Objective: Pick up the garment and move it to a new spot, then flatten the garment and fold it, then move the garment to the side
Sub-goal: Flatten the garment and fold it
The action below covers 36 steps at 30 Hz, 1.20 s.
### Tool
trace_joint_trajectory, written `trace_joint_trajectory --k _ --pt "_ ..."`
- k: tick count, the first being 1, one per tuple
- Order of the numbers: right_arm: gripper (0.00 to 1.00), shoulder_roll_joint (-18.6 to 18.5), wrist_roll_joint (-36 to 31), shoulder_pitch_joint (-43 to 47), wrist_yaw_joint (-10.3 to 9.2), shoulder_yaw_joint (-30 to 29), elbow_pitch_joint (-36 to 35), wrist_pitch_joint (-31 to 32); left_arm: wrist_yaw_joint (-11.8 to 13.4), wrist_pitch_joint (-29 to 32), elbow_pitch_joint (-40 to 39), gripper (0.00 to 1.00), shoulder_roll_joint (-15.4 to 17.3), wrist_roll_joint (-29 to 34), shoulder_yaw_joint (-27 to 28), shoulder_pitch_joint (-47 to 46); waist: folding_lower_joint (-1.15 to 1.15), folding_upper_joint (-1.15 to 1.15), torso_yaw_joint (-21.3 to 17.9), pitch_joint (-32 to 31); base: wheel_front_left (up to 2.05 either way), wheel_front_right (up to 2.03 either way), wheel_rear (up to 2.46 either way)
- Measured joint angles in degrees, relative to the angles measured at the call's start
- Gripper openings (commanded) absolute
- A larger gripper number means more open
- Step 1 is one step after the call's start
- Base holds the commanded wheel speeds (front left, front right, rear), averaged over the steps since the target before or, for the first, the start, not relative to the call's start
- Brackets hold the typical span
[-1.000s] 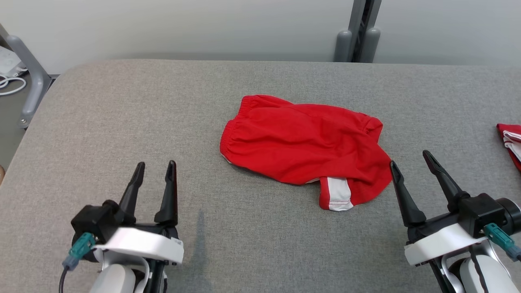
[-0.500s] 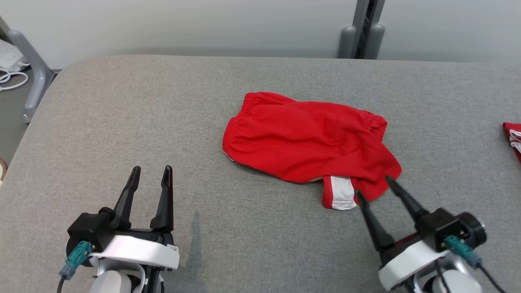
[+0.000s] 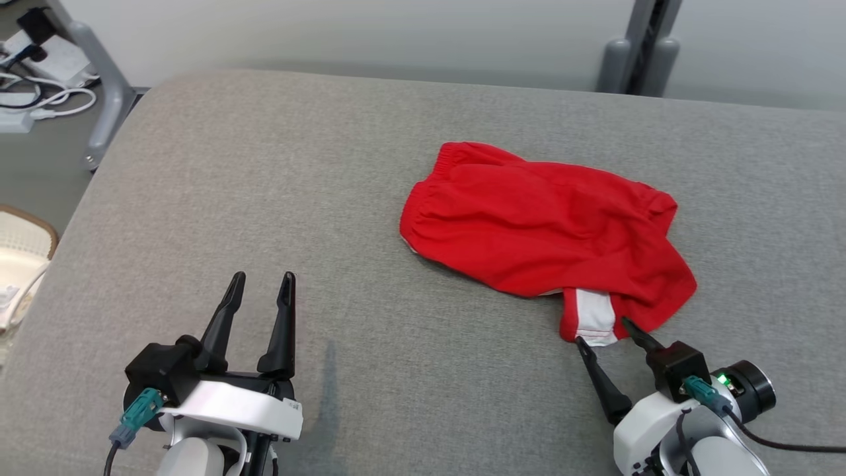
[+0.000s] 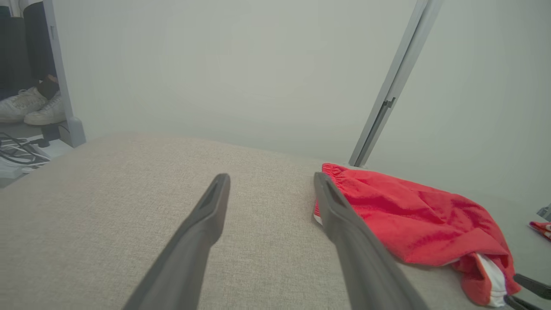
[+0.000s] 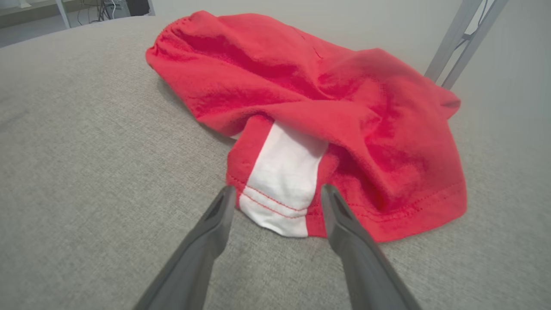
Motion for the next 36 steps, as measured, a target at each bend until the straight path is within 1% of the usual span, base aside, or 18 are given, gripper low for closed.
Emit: trace_joint_trajectory --k 6,9,10,11,14,19,25,28,30,33,36 --pt "1.00 1.07 -0.51 -2.76 0.00 -1.38 6.16 -1.16 0.10 0.00 0.24 1.00 0.00 -0.51 -0.45 -0.08 0.00 0.00 2.19 0.74 0.00 0.00 0.00" --pt "1.00 1.42 -0.56 -4.13 0.00 -1.71 8.75 -1.47 0.34 0.00 0.34 1.00 0.02 -0.53 -0.57 -0.07 0.00 0.00 2.57 0.99 0.00 0.00 0.00" --pt "0.11 1.42 -0.58 -4.54 0.00 -1.63 9.58 -1.64 0.37 0.00 0.41 1.00 0.01 -0.54 -0.64 -0.07 0.00 0.00 2.56 0.95 0.00 0.00 0.00" --pt "0.00 1.47 -0.58 -4.94 0.00 -1.46 10.25 -1.77 0.49 0.00 0.46 1.00 -0.01 -0.57 -0.68 -0.06 0.00 0.00 2.52 0.86 0.00 0.00 0.00" --pt "0.00 1.79 -0.43 -6.06 0.00 0.35 11.11 -2.54 0.51 0.00 0.63 1.00 0.01 -0.85 -0.64 0.01 0.00 0.00 2.12 0.40 0.00 0.00 0.00" --pt "0.00 2.27 1.14 -7.72 0.00 7.43 8.54 -3.36 0.51 0.00 0.55 1.00 -0.01 -1.03 -0.97 0.02 0.00 0.00 0.84 -0.76 0.00 0.00 0.00" --pt "0.00 0.73 4.89 -12.32 0.00 17.78 -0.25 -3.71 0.64 0.00 0.48 1.00 0.01 -1.20 -1.16 0.63 0.00 0.00 -0.55 -2.95 0.00 0.00 0.00" --pt "0.00 -1.35 7.84 -16.34 0.00 23.01 -5.94 -3.05 0.69 0.00 0.34 1.00 0.00 -1.55 -1.21 0.81 0.00 0.00 -1.00 -3.89 0.00 0.00 0.00" --pt "0.00 -2.71 10.14 -19.70 0.00 25.43 -9.84 -2.05 0.77 0.00 0.18 1.00 -0.01 -2.04 -1.21 1.10 0.00 0.00 -1.15 -4.38 0.00 0.00 0.00" --pt "0.00 -4.39 14.04 -24.76 0.01 26.74 -14.78 -0.46 1.00 0.00 -0.13 1.00 -0.01 -2.53 -1.32 1.31 0.00 0.00 -1.08 -4.73 0.00 0.00 0.00" --pt "0.00 -6.25 18.11 -29.20 0.01 23.97 -16.71 1.64 1.09 0.00 -0.29 1.00 0.02 -3.01 -1.59 1.37 0.00 0.00 -0.52 -4.77 0.00 0.00 0.00"
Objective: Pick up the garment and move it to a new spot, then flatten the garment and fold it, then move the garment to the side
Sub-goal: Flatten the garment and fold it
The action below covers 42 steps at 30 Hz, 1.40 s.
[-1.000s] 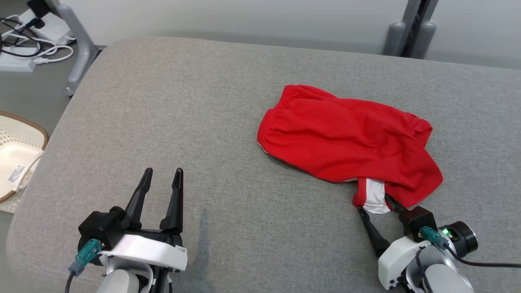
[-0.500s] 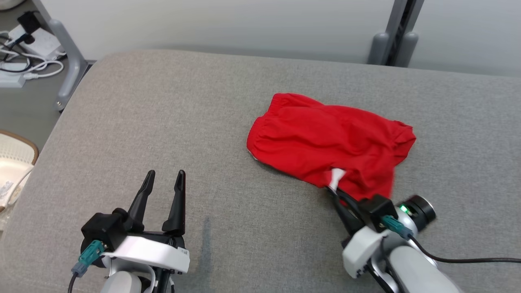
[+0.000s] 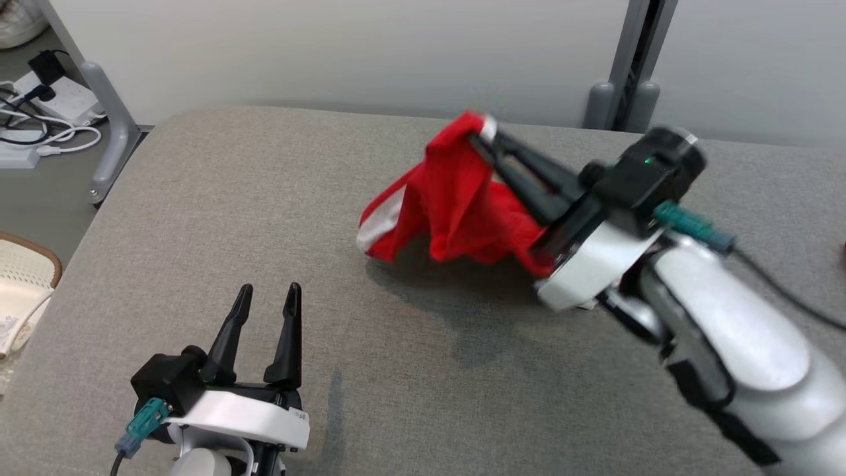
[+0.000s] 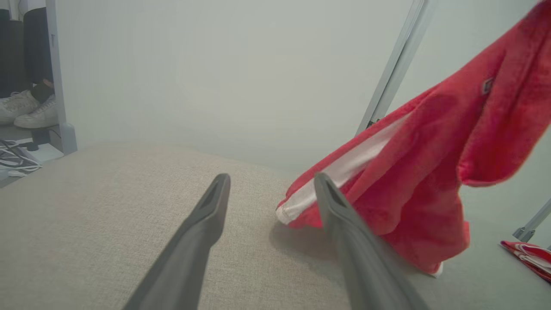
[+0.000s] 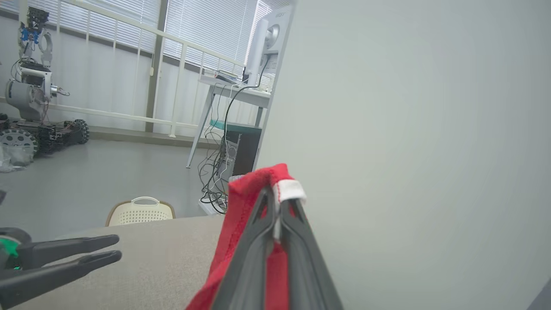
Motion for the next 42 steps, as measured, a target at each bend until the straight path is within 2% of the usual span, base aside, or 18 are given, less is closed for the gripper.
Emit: trace_joint_trajectory --k 2,5,7,10,19,21,23,26,33,39,42 --pt "0.00 -0.69 0.86 -1.19 -0.01 -1.83 0.12 0.67 0.02 -0.01 -0.01 1.00 -0.02 -0.03 -0.12 0.01 0.00 0.00 0.29 0.02 0.00 0.00 0.00" --pt "0.00 -1.80 2.76 -3.48 0.00 -9.81 2.52 2.31 0.19 0.00 -0.23 1.00 -0.02 -0.45 -0.49 0.01 0.00 0.00 1.31 0.25 0.00 0.00 0.00" --pt "0.00 -2.10 4.88 -3.71 -0.02 -15.77 6.73 4.52 0.21 0.00 -0.31 1.00 -0.02 -0.57 -0.92 0.01 0.00 0.00 2.11 0.50 0.00 0.00 0.00" --pt "0.00 -4.30 3.83 -4.02 -0.02 -22.45 14.40 6.30 0.25 0.00 -0.45 1.00 -0.03 -1.02 -1.87 -0.05 0.00 0.00 3.42 1.16 0.00 0.00 0.00" --pt "0.00 -9.82 -2.19 -7.09 -0.01 -33.60 38.56 7.25 0.44 0.00 -0.27 1.00 0.00 -2.08 -4.13 -1.61 0.00 0.00 6.98 4.61 0.00 0.00 0.00" --pt "1.00 -10.90 -4.17 -7.87 -0.01 -35.31 43.26 6.83 0.51 0.00 -0.25 1.00 -0.02 -2.08 -4.70 -2.15 0.00 0.00 7.66 5.27 0.00 0.00 0.00" --pt "1.00 -11.25 -6.25 -8.48 -0.02 -36.29 47.53 7.26 0.73 0.00 -0.15 1.00 -0.02 -2.08 -4.91 -2.14 0.00 0.00 8.05 5.65 0.00 0.00 0.00" --pt "1.00 -9.91 -8.16 -9.53 -0.01 -37.13 50.89 6.14 0.87 0.00 -0.01 1.00 0.00 -1.87 -4.75 -2.07 0.00 0.00 7.54 5.53 0.00 0.00 0.00" --pt "1.00 -5.50 -9.81 -9.95 -0.01 -35.37 52.45 0.53 0.70 0.00 -0.11 1.00 -0.02 -1.49 -3.50 -1.97 0.00 0.00 4.08 4.15 0.00 0.00 0.00" --pt "1.00 -1.44 -6.14 -6.82 -0.01 -30.08 46.54 -3.93 0.36 0.00 -0.78 1.00 -0.03 -0.96 -2.48 -1.97 0.00 0.00 -0.16 2.60 0.00 0.00 0.00" --pt "1.00 -1.04 -2.91 -1.74 -0.01 -26.28 38.82 -5.12 0.33 0.00 -1.34 1.00 -0.05 -0.91 -1.99 -1.92 0.00 0.00 -3.08 1.76 0.00 0.00 0.00"
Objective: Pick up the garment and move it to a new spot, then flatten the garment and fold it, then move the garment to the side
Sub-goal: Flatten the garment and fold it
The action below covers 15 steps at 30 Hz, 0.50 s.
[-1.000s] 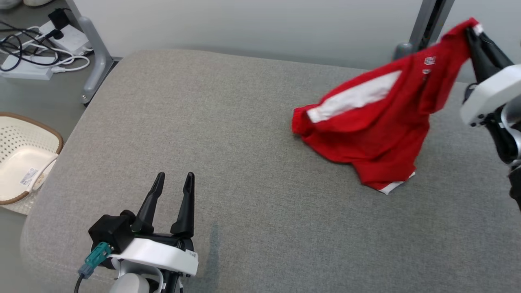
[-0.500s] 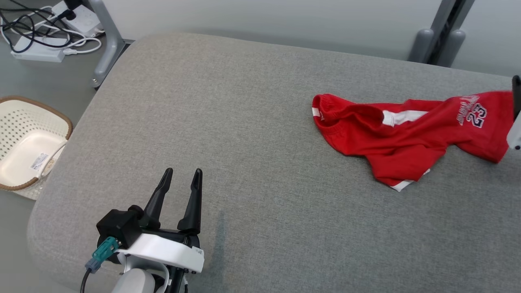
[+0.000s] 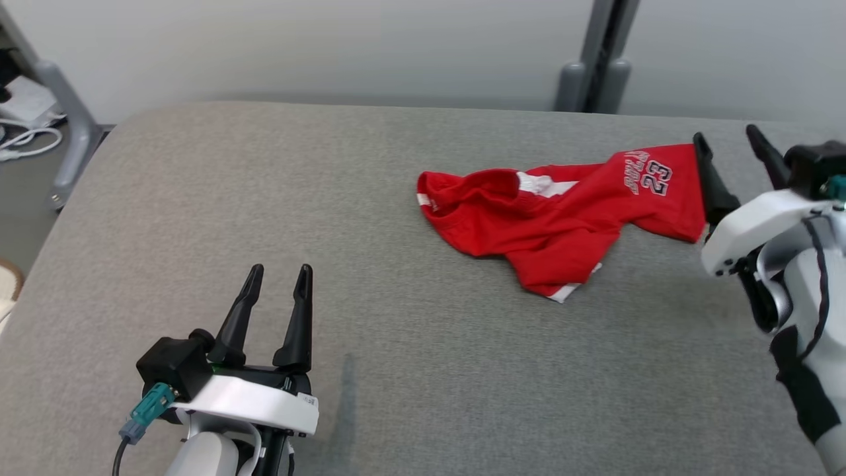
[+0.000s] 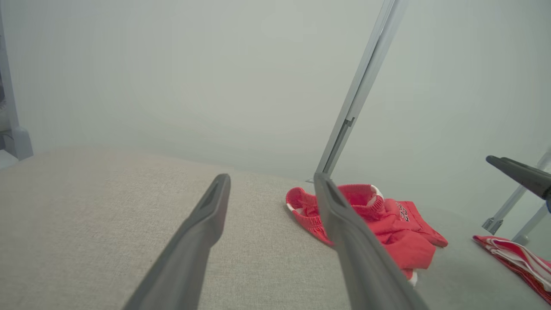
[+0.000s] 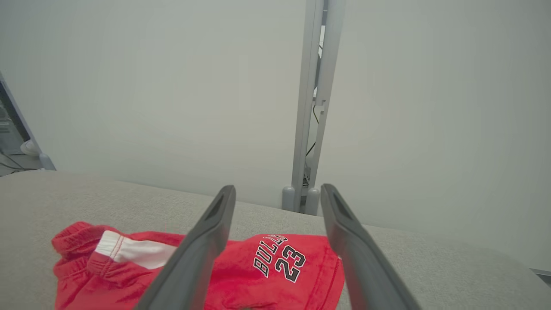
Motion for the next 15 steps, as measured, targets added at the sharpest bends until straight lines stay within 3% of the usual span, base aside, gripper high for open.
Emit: trace_joint_trajectory --k 4,7,15 --pt "1.00 -0.07 2.70 6.67 0.01 1.34 -9.45 -0.41 0.01 0.00 -0.53 1.00 0.01 -0.01 0.07 -0.02 0.00 0.00 -2.70 -0.31 0.00 0.00 0.00" --pt "1.00 1.02 4.74 12.28 0.00 -1.79 -15.45 -0.49 0.01 0.00 -0.62 1.00 0.02 -0.04 0.09 -0.04 0.00 0.00 -4.50 -0.23 0.00 0.00 0.00" --pt "1.00 5.82 1.31 22.70 0.00 -5.72 -28.53 -0.52 -0.16 0.00 -0.42 1.00 0.00 0.34 0.23 -0.31 0.00 0.00 -8.59 0.89 0.00 0.00 0.00"
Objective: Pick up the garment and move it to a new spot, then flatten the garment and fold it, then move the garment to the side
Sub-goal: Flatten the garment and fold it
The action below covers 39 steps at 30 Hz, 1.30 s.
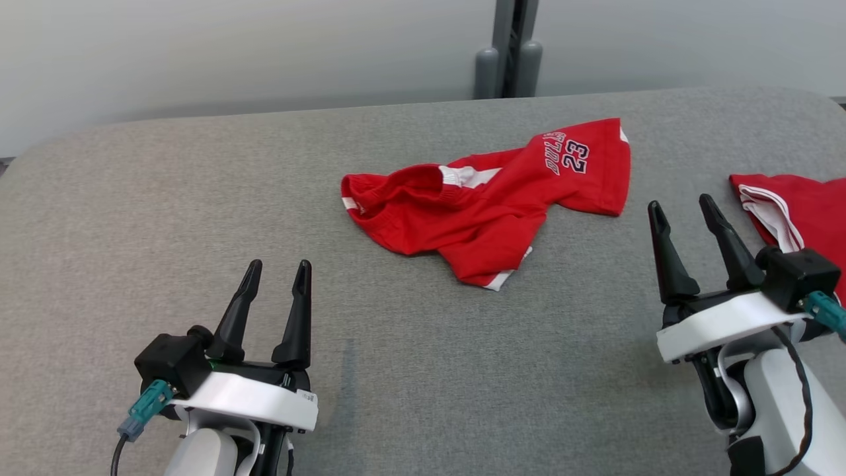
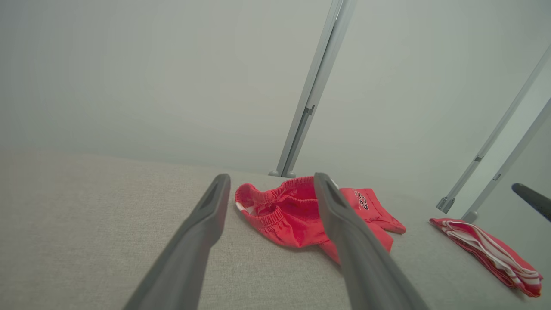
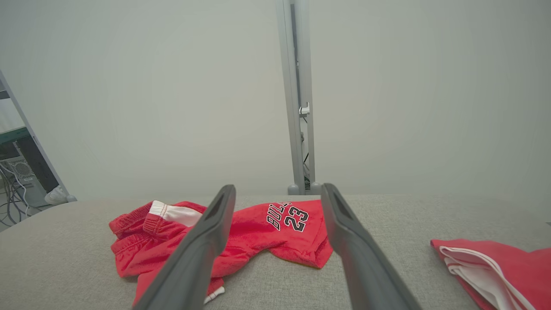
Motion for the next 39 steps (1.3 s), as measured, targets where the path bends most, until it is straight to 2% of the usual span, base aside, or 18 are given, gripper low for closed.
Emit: trace_joint_trajectory --k 8,15,20,29,35,36,37,38,39 --pt "1.00 1.49 -1.88 2.82 0.00 -0.62 -7.40 1.41 -0.54 -0.01 1.02 1.00 0.03 0.02 0.10 -2.20 0.00 0.00 -2.89 2.22 0.00 0.00 0.00" --pt "1.00 2.26 -3.99 3.66 0.00 -1.15 -10.84 2.14 -1.33 -0.02 7.25 1.00 0.04 0.80 -4.52 -9.30 0.00 0.00 -6.06 5.18 0.00 0.00 0.00" --pt "1.00 3.19 -4.01 3.41 0.00 -1.53 -11.51 2.05 -1.83 0.00 13.37 1.00 0.19 3.37 -7.31 -16.06 0.00 0.00 -9.67 7.36 0.00 0.00 0.00" --pt "1.00 4.48 -3.93 3.04 0.00 -2.65 -11.32 0.80 -0.68 0.41 23.12 1.00 2.37 4.36 -5.77 -25.47 0.00 0.00 -16.33 11.60 0.00 0.00 0.00" --pt "1.00 4.95 -3.74 2.58 0.00 -2.91 -10.95 0.34 -1.08 2.87 26.98 1.00 3.52 4.44 -6.73 -28.38 0.00 0.00 -18.70 13.56 0.00 0.00 0.00" --pt "1.00 5.02 -3.66 2.49 0.00 -2.91 -10.91 0.31 -1.32 2.96 27.40 0.82 3.68 4.43 -7.00 -28.87 0.00 0.00 -19.03 13.85 0.00 0.00 0.00" --pt "1.00 5.11 -3.59 2.48 0.00 -2.93 -10.83 0.29 -1.36 3.14 27.65 0.07 3.88 4.27 -7.08 -29.41 0.00 0.00 -19.31 14.10 0.00 0.00 0.00" --pt "1.00 5.16 -3.50 2.48 0.00 -2.91 -10.76 0.27 -1.60 3.04 27.69 0.00 4.05 3.79 -6.86 -30.04 0.00 0.00 -19.57 14.33 0.00 0.00 0.00" --pt "1.00 5.23 -3.50 2.46 0.00 -2.93 -10.71 0.26 -1.79 2.87 27.62 0.00 4.17 2.89 -6.33 -30.78 0.00 0.00 -19.77 14.53 0.00 0.00 0.00"
